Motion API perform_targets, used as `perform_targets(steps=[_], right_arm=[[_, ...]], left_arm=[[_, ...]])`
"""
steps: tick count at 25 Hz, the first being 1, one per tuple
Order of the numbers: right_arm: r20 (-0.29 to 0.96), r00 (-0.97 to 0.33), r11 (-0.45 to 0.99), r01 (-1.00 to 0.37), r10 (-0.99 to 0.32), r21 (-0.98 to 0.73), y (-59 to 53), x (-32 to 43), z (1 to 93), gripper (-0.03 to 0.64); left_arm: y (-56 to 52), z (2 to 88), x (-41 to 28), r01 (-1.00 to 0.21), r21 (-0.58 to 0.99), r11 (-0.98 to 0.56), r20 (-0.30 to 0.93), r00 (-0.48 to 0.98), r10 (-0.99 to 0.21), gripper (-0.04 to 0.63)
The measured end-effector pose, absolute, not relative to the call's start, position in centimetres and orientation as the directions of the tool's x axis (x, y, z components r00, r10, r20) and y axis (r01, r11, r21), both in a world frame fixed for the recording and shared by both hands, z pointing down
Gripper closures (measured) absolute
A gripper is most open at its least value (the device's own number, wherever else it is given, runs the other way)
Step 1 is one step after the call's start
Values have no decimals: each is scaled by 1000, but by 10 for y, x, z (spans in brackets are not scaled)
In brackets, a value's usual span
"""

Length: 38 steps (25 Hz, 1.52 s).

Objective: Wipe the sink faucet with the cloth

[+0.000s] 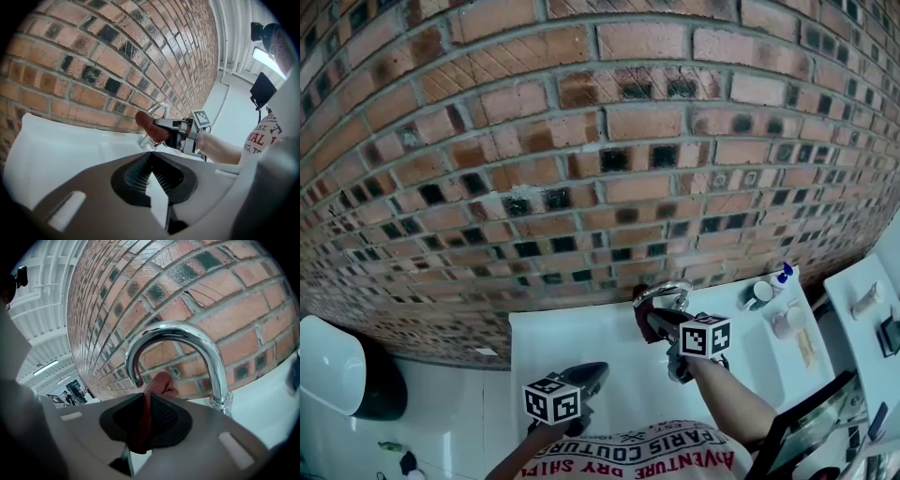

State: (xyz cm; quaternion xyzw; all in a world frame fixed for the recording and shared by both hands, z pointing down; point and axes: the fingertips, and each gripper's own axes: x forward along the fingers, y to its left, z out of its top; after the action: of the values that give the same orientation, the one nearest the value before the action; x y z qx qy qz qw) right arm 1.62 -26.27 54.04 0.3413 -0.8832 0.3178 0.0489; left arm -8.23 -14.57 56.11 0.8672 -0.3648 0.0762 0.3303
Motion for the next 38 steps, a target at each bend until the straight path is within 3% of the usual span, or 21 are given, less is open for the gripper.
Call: perform_targets(steps=[16, 38], right_arm=[[331, -854, 690, -519, -401, -505, -143, 2, 544, 571], [301, -873, 733, -486, -384, -475, -84, -9, 522, 574]], left_arm=[[-122, 536, -69, -676, 480, -559, 348, 732, -586, 595], [-66, 519, -63, -679, 444, -585, 326, 730, -601, 595]])
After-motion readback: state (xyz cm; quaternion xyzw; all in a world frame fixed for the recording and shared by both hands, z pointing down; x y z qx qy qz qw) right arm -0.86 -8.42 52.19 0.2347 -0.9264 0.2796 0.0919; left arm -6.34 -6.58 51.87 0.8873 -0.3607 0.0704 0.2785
